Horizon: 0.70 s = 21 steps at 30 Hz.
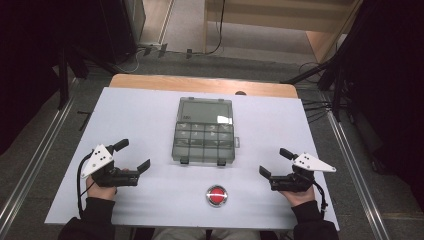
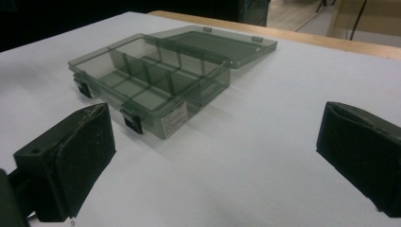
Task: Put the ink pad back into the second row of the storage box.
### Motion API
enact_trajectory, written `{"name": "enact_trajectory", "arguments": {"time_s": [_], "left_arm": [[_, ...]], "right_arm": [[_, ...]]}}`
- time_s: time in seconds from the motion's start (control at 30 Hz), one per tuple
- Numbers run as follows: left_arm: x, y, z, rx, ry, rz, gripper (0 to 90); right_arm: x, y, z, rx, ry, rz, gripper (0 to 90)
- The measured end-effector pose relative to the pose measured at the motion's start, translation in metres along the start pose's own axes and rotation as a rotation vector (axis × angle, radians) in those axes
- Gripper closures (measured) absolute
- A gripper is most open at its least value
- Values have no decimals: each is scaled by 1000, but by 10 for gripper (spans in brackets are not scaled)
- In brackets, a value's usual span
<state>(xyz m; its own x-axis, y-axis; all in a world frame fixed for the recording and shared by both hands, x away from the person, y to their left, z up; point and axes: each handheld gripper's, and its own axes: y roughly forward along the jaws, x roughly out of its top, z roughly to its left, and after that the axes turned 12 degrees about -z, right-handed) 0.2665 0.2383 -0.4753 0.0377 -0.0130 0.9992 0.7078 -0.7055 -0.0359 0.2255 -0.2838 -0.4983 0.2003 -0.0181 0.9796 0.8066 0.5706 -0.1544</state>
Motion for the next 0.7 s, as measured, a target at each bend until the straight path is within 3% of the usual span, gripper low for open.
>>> {"name": "enact_trajectory", "arguments": {"time_s": [0.7], "left_arm": [[-1, 1, 0, -7, -10, 3, 0]], "right_arm": [[-8, 17, 16, 121, -39, 143, 0]]}}
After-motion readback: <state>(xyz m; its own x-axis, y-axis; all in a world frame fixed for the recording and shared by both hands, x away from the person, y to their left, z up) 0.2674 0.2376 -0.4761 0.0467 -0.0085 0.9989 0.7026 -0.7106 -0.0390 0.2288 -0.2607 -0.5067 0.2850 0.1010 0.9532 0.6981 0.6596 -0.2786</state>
